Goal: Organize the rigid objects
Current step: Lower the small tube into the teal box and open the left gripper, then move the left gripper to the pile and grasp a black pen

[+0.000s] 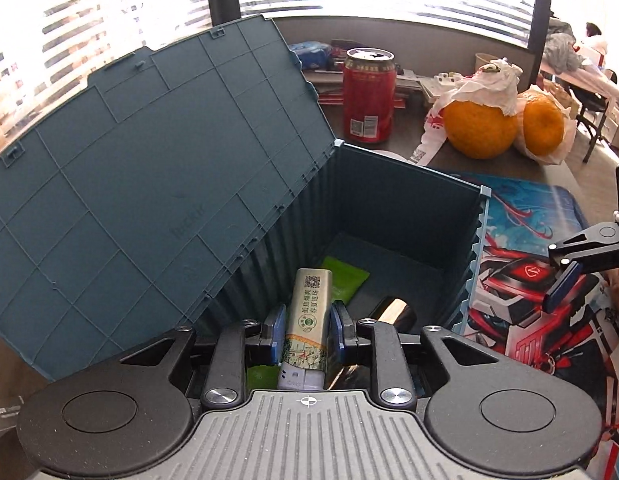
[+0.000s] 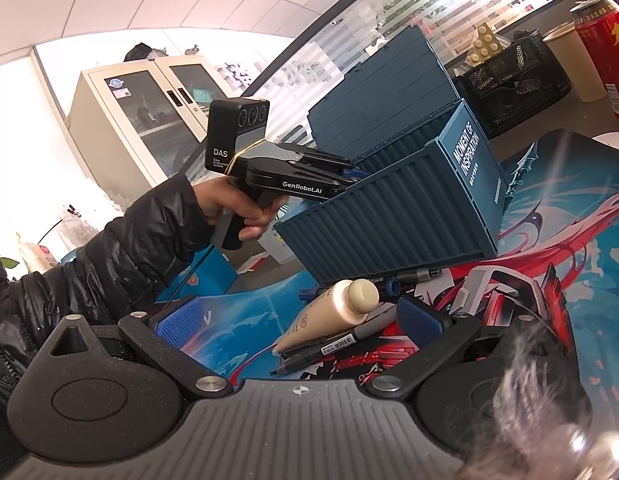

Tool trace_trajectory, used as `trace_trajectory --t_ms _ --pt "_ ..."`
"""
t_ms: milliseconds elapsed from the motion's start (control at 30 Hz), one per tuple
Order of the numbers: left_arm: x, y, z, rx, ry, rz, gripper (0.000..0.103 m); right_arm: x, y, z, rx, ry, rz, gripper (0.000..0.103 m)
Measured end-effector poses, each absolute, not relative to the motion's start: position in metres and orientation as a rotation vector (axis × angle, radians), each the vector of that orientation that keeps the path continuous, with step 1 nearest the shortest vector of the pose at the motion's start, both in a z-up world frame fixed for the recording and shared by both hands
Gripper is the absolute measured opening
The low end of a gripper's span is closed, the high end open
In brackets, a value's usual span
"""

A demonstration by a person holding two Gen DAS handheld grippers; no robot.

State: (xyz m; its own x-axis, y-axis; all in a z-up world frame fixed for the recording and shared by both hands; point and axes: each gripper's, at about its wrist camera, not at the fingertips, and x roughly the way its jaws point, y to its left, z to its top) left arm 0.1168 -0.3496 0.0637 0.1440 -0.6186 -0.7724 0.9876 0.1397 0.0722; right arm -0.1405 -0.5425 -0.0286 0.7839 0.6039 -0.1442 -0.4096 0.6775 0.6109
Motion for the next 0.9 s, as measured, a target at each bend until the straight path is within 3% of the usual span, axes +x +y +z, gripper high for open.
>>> trace_trajectory --t_ms 200,367,467,533,700,900 --pt "0.111 -0.342 0.075 0.685 0.643 -1.266 0.036 -0.140 -0.543 -0.028 0.586 0.353 0.579 0.103" --pt "0.096 -0.322 0.098 0.640 0.570 -1.255 0.076 -0.139 -0.543 -0.029 0.576 0.357 0.568 0.103" --pt "0.077 -0.306 0.112 0.603 0.511 -1.249 0.093 -0.138 -0.542 -0.029 0.565 0.365 0.562 0.103" --pt "0.060 -0.292 0.119 0.583 0.463 -1.260 0.099 -0.137 -0.542 -0.030 0.561 0.368 0.557 0.103" --pt "0.013 -0.263 0.116 0.590 0.400 -1.319 0.102 -0.137 -0.544 -0.030 0.568 0.362 0.552 0.103" --pt "-0.022 -0.249 0.077 0.585 0.466 -1.346 0.103 -0.139 -0.547 -0.030 0.572 0.341 0.562 0.103"
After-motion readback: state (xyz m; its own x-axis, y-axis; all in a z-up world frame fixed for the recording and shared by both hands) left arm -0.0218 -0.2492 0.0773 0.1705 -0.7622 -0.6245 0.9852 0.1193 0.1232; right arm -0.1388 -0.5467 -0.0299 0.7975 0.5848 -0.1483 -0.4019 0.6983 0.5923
